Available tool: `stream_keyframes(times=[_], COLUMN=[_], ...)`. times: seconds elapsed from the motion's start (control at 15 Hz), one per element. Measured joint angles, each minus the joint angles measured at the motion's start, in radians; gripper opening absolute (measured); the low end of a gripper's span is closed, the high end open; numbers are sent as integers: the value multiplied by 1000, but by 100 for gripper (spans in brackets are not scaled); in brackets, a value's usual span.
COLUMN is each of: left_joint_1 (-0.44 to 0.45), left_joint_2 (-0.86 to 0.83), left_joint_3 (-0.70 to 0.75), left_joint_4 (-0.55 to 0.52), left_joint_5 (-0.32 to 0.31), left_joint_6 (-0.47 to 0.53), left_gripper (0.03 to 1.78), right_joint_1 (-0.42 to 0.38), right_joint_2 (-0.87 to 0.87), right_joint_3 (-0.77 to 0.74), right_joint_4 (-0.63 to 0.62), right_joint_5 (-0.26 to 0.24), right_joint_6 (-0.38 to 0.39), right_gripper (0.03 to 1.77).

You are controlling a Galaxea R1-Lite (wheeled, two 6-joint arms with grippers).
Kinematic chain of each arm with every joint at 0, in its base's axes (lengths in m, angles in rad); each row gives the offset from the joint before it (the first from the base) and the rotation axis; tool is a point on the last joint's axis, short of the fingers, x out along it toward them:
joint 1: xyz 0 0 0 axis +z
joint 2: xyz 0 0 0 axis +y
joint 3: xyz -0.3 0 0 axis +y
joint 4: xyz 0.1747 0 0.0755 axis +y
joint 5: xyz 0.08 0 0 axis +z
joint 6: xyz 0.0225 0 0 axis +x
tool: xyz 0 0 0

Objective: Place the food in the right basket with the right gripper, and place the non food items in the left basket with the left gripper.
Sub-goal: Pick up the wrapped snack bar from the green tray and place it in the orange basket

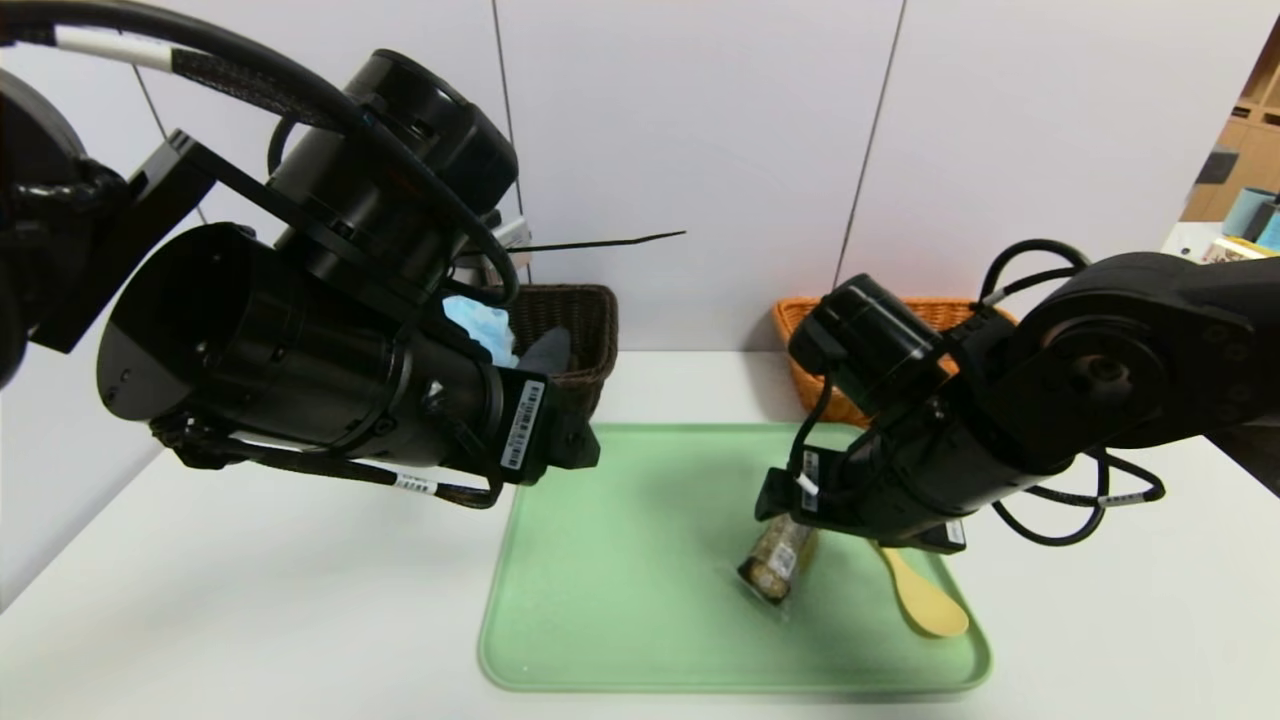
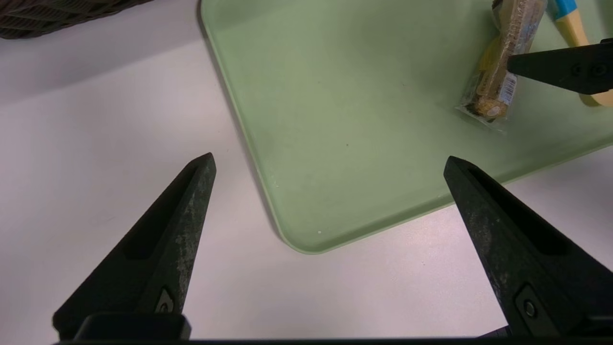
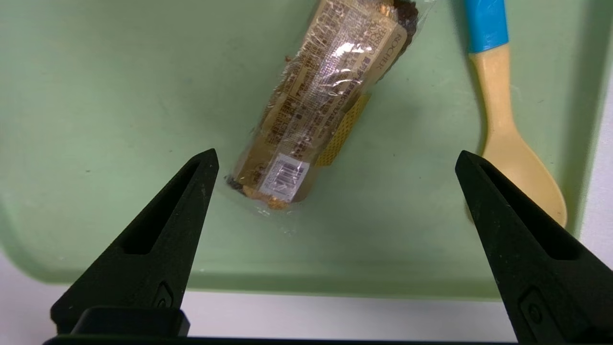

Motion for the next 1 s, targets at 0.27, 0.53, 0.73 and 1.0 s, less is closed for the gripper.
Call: stream_keyframes(times=[0.27,0.53,0.73,1.0], left_joint_1=[1,0,1,2], left_joint_2=[4,6,10,11], left_joint_3=[3,2,3,4], left_joint_4=[0,-4,-10,-10], left_joint_5=[1,1,0,1], left_joint_6=[-3,-2,-2,-4], left_gripper=[169,169,169,169], right_joint_1=[0,0,0,-1], right_joint_2=[37,58,92,114], right_joint_3=[12,13,13,9], right_joint_4=[-48,-86,-92,-94], right_joint_5=[39,55,50,48], right_joint_6=[2,0,0,-2], right_gripper=[171,171,171,171])
